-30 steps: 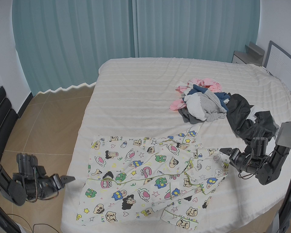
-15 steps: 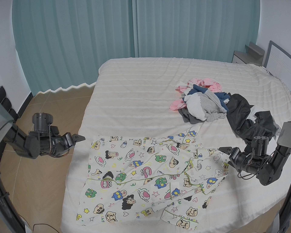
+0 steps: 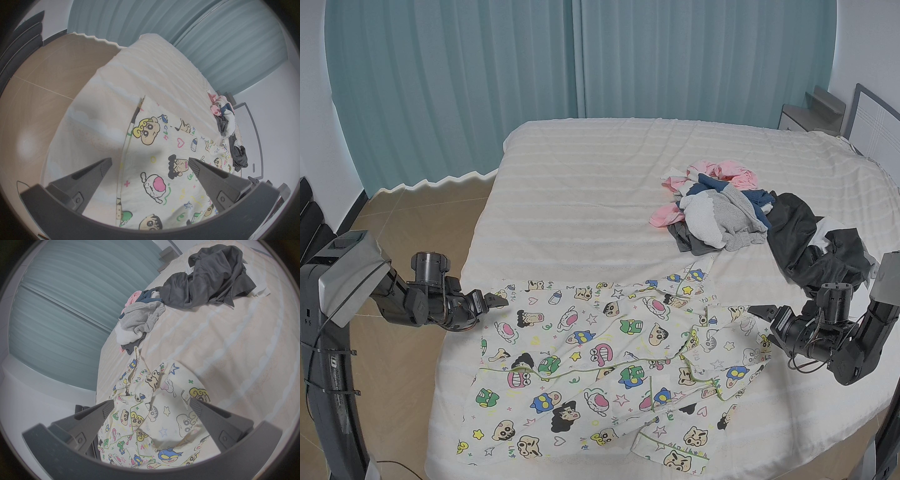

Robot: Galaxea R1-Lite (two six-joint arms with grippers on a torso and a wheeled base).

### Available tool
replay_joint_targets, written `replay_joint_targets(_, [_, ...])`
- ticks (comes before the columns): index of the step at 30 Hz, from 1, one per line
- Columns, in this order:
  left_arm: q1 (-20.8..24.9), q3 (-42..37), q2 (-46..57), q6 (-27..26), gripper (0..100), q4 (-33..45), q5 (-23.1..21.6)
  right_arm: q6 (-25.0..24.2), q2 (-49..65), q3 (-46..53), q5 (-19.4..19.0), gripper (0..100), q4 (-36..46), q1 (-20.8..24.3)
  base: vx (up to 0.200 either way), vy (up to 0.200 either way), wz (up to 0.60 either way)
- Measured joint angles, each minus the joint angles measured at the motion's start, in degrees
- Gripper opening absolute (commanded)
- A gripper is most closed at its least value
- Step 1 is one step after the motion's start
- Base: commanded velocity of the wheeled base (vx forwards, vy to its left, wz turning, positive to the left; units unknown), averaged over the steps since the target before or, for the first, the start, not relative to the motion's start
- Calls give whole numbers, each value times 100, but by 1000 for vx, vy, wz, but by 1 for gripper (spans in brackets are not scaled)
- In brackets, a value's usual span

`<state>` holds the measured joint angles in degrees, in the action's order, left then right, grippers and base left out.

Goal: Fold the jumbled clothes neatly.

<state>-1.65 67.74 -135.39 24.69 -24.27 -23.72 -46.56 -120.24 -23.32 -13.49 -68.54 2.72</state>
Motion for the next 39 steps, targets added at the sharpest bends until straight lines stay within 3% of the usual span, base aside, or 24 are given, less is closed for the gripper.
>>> replay_joint_targets(11, [143,50,-400,197,100,-745,11,-5,-2,6,-2,100,0,6,0,0,0])
replay_joint_targets(12, [162,50,-417,268,0,-800,13,-5,-2,6,-2,100,0,6,0,0,0])
replay_joint_targets(22, [205,52,-488,363,0,-1007,66,0,-5,1,-2,100,0,6,0,0,0])
replay_joint_targets(39, [-246,458,-268,367,0,-975,265,5,-22,6,-2,100,0,6,0,0,0])
